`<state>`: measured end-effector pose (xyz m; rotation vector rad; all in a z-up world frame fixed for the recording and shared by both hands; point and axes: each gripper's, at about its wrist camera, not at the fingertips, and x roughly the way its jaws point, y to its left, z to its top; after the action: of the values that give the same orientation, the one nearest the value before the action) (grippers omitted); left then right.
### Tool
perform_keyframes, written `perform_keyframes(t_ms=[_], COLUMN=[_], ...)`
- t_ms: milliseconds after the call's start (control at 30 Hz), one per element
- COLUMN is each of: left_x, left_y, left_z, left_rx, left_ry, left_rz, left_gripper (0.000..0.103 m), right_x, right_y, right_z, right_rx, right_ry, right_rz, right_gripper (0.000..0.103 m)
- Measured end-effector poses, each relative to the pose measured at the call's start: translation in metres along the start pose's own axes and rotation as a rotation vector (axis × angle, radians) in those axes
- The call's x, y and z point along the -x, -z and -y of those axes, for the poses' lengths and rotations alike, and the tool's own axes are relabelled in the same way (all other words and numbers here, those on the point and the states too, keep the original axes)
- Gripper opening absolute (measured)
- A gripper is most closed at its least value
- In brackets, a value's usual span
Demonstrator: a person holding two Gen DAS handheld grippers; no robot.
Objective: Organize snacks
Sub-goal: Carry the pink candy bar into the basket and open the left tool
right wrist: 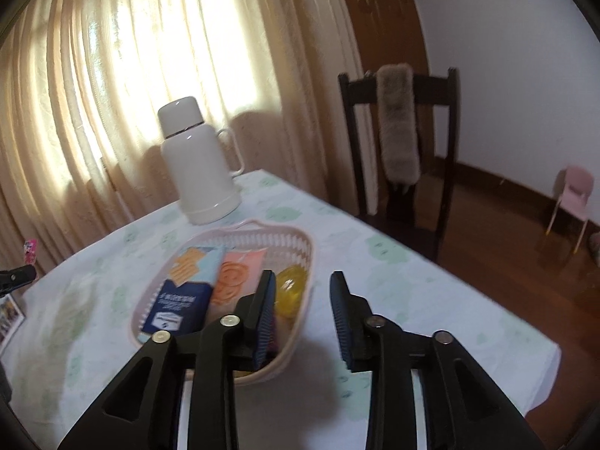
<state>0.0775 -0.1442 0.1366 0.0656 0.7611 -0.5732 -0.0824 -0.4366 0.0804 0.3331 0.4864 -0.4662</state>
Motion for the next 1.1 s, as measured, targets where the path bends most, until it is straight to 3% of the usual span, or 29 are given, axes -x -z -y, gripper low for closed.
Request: perform_keyframes(t_ms=[67, 733, 1033, 1100], left_x=[-0.005, -0.056, -0.086, -0.093], left_y=[0.002, 0.004, 0.008, 0.008], left_z=[0.015, 0.172, 0.217, 0.221], left_rx=[-0.034, -0.241, -0.304, -0.301], left_ry=[0.005, 0.182, 0.220, 0.224], left_rz=[-0.014, -0.119, -0.171, -0.192], left_gripper=[0.025, 0.025, 0.026, 0.033], right_x=[0.001, -0.011, -0.018, -0.020], right_y=[0.000, -0.003, -0.002, -0.003], right_z=[0.006, 0.058, 0.077, 0.081], right_rx=[-0.016, -0.064, -0.077, -0.089], right_ry=[-0.005, -0.056, -0.060, -0.060], right_rz=[0.009, 0.043, 0.033, 0.029], right_gripper=[0.043, 0.043, 0.044, 0.044])
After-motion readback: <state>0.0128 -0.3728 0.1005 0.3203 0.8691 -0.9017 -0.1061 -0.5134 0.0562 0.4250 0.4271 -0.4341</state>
